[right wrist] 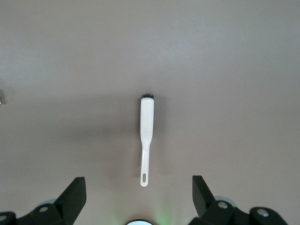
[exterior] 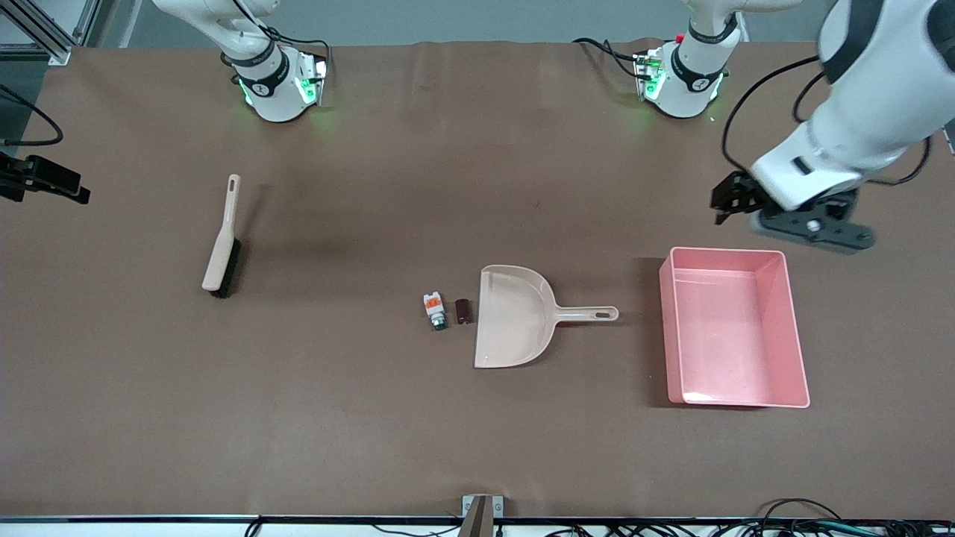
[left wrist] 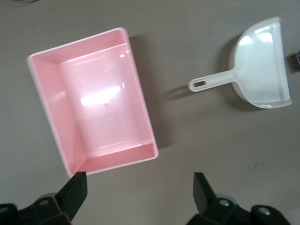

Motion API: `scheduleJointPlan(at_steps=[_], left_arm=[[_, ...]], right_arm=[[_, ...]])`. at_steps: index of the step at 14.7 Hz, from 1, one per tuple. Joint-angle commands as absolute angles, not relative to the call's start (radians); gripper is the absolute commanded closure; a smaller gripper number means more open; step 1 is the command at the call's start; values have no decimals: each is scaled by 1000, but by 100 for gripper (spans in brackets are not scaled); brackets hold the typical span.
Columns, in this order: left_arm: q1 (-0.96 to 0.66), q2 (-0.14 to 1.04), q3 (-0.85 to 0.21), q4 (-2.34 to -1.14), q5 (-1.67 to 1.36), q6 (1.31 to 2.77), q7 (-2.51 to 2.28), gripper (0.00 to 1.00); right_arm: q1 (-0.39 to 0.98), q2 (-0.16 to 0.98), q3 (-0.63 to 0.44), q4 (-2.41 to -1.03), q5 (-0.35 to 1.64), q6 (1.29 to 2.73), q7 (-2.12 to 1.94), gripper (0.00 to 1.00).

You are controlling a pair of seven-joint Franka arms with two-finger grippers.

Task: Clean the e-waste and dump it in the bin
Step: 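Reach the left gripper to the dustpan handle while the right gripper reaches the brush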

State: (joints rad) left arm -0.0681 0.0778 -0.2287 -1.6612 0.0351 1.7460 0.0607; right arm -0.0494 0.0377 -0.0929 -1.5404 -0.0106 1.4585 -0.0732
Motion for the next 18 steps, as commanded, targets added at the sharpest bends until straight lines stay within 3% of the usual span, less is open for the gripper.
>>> scheduleJointPlan(at_steps=[1,5,10,18], left_arm=[[-69,139,-294,-1667,38,1790,120,0],[-103,274,-385,-1660,165,1883,146,0],[-207,408,-388,-1640,282,1993,153,1],[-256,592,-388,-1557,350,2086,550,12]], right_arm=[[-118,-49,-92,-1713,5,1538,-129,0],[-153,-113,-94,-1949,3,1741,-133,0],[-167,-147,-91,-2260,3,2056,-133,0],[-129,-138,-84,-2496,3,2313,-130,0]])
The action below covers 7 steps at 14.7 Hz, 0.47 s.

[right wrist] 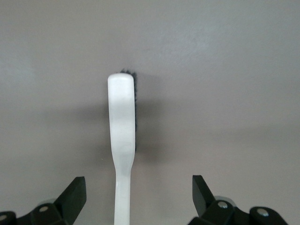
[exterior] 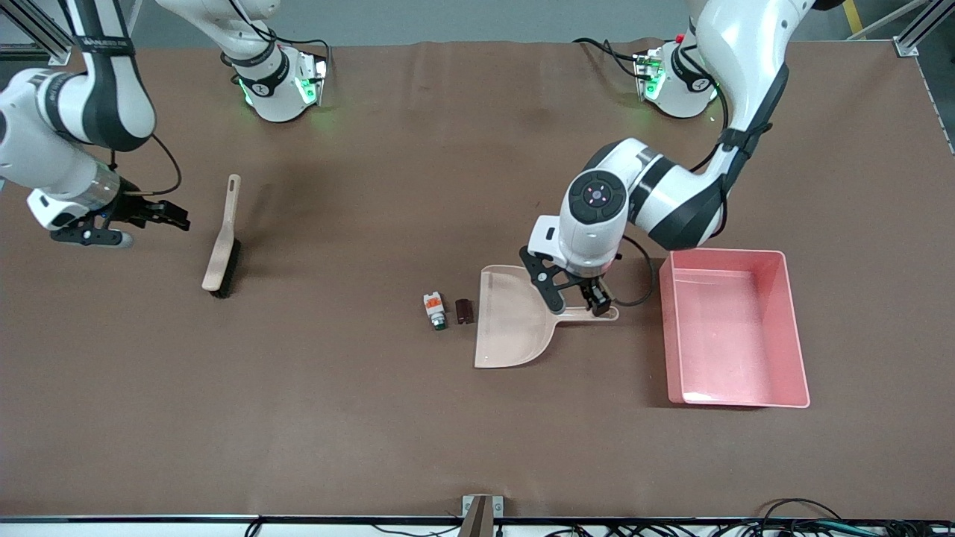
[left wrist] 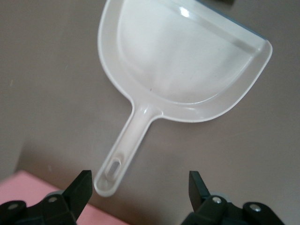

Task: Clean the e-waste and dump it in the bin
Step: 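Grasp the dustpan handle with the left gripper while the right gripper lowers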

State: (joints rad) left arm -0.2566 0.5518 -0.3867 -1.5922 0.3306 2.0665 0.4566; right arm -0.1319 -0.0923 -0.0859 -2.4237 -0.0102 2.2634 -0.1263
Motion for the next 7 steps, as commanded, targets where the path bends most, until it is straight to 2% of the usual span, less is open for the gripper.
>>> scheduleJointPlan(at_steps=[1,4,7], left_arm=[[-256,601,-388,-1557,357,2094,580,14],[-256,633,-388,-1555,390,2112,688,17],[-256,660,-388,-1555,406,2132,745,18]], right_arm=[[-129,-138,-86,-2511,3,2327,-130,0],[-127,-130,-84,-2609,3,2475,-130,0],[-95,-117,-84,-2654,3,2517,-126,0]])
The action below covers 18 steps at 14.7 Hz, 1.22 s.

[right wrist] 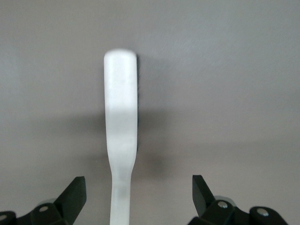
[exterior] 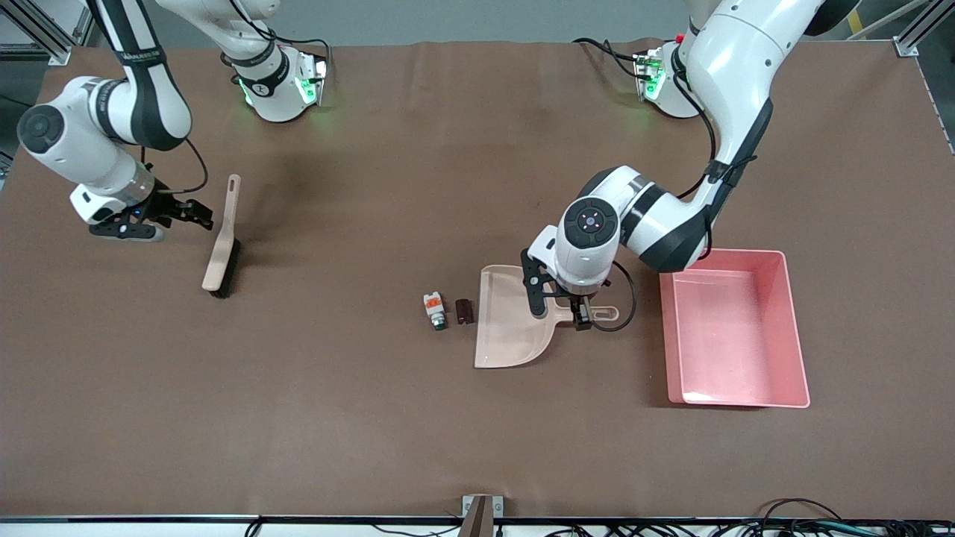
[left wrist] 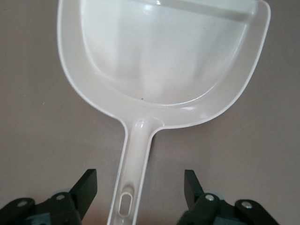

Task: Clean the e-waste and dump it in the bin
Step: 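Grasp the dustpan handle with the left gripper while the right gripper lowers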

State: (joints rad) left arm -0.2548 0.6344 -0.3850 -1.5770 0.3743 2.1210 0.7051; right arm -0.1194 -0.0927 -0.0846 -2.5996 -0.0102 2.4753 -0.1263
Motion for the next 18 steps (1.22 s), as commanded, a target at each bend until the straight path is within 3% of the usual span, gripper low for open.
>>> scheduleJointPlan(at_steps=[1,6,7,12,13,18], left_arm=[[-258,667,-388,-1555,437,2137,747,19],[-258,693,-388,-1549,482,2144,768,20],[-259,702,-388,-1534,488,2149,775,21],[-259,727,-388,-1523,511,2152,770,22],[-261,729,-388,-1525,511,2152,764,22],[-270,736,-387,-1525,515,2152,761,24]], right_arm=[[-88,-107,-86,-2669,3,2543,-126,0],[-84,-20,-84,-2743,3,2727,-127,0],[-86,-9,-84,-2758,3,2765,-126,5],[-83,17,-83,-2760,5,2787,-120,15],[-81,14,-83,-2761,5,2786,-120,21],[-81,-15,-83,-2778,5,2720,-117,21]])
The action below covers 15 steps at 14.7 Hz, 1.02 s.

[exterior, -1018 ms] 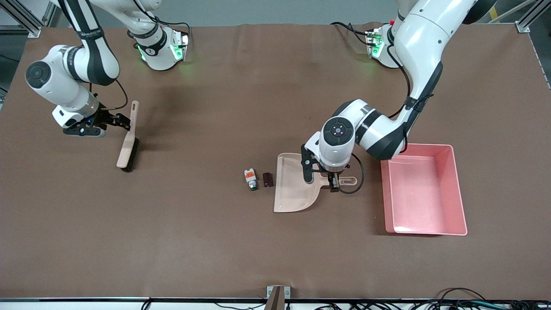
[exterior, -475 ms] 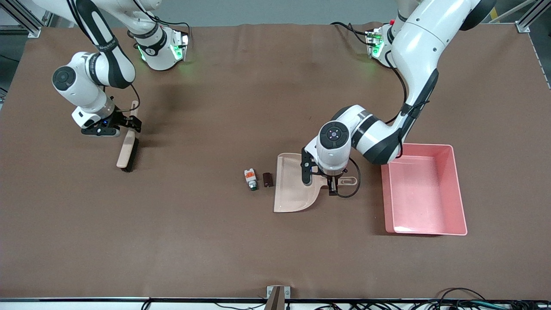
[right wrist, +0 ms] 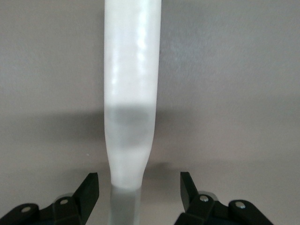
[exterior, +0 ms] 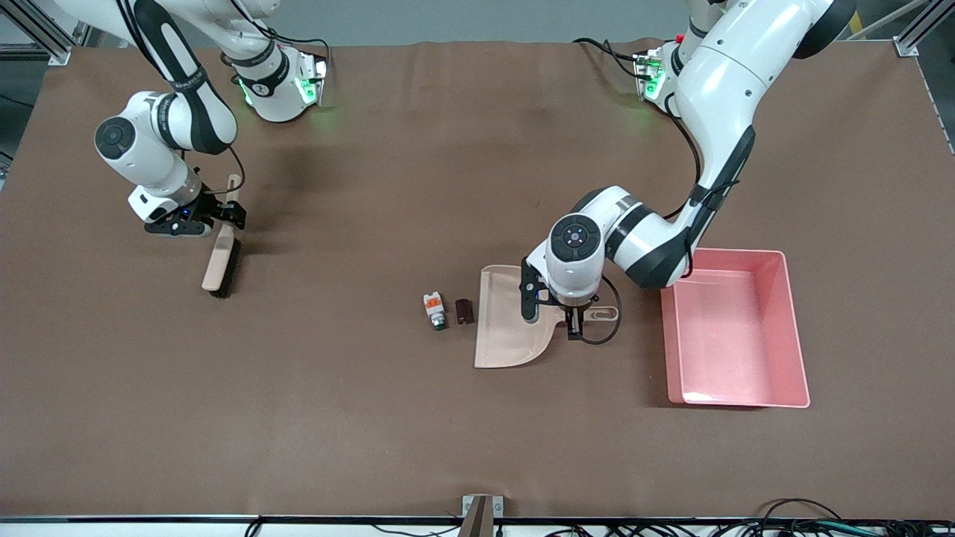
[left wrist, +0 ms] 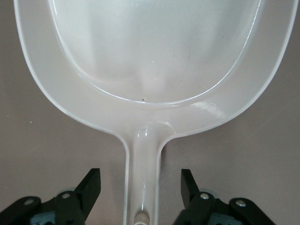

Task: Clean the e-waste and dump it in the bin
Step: 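Grasp the dustpan handle with the left gripper while the right gripper lowers, then close the right gripper on the white brush handle and lift it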

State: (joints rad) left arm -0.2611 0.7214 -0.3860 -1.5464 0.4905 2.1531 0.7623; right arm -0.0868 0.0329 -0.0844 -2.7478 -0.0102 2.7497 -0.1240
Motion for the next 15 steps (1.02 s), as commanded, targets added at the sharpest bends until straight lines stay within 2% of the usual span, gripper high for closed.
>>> scheduleJointPlan(at_steps=[1,7,8,12,15], left_arm=[[-278,738,-385,-1525,518,2152,762,25],[-279,749,-383,-1525,549,2152,761,30],[-279,749,-383,-1525,549,2152,761,31],[-281,750,-383,-1526,549,2152,761,38],[-287,749,-383,-1526,549,2151,761,41]], right_arm=[[-81,-27,-83,-2778,5,2705,-117,21],[-81,-67,-81,-2777,5,2652,-114,21],[-81,-67,-81,-2777,5,2652,-114,23],[-81,-66,-81,-2775,6,2652,-114,45],[-80,-60,-81,-2775,6,2658,-114,45]])
